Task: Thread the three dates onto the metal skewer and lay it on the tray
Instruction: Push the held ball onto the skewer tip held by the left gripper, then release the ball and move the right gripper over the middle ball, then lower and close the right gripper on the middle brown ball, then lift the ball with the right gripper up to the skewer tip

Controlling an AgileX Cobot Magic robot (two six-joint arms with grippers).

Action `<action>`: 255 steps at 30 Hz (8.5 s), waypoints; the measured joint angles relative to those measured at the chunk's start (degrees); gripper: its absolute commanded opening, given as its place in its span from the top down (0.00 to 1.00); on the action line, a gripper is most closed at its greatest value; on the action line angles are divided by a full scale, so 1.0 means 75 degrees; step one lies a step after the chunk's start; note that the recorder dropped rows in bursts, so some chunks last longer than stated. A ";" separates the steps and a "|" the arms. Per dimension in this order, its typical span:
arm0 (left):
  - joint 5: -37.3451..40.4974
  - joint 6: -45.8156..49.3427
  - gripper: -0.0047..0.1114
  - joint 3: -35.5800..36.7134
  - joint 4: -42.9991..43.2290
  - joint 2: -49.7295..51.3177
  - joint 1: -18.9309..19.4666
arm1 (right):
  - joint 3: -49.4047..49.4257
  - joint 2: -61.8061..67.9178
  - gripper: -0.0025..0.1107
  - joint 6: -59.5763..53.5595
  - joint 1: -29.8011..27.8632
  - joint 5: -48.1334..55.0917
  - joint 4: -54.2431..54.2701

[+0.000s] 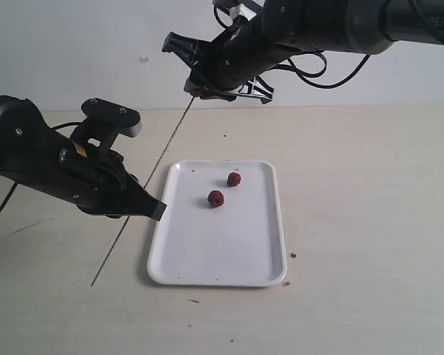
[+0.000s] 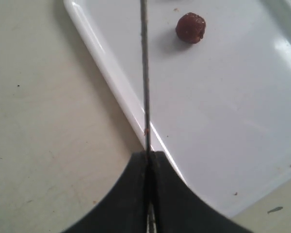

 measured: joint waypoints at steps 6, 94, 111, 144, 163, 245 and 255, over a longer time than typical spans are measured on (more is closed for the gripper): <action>-0.0136 0.0000 0.96 0.0000 0.0000 0.0012 0.0000 | 0.0000 0.0000 0.73 -0.0018 0.0049 0.0016 0.0160; 0.2914 -0.0566 0.96 -0.1075 0.1617 -0.0234 0.2036 | -0.1002 0.0907 0.44 -0.4288 -0.0128 0.5476 -0.1458; 0.2829 -0.0580 0.96 -0.1075 0.1617 -0.0234 0.2036 | -0.3202 0.2548 0.49 -0.2683 0.0623 0.5758 -0.2183; 0.2763 -0.0580 0.96 -0.1075 0.1495 -0.0234 0.2036 | -0.3233 0.3181 0.51 -0.2487 0.0623 0.5739 -0.2588; 0.2763 -0.0580 0.96 -0.1075 0.1456 -0.0234 0.2036 | -0.3233 0.3181 0.65 -0.2414 0.0608 0.5646 -0.2610; 0.2715 -0.0498 0.96 -0.1045 0.1064 -0.0234 0.2004 | -0.3859 0.2456 0.76 -0.2932 0.0084 0.5475 -0.2586; 0.3148 0.2086 0.96 -0.1045 -0.1372 0.0005 0.1491 | -0.3938 0.2091 0.76 -0.2678 -0.0721 0.4428 0.0950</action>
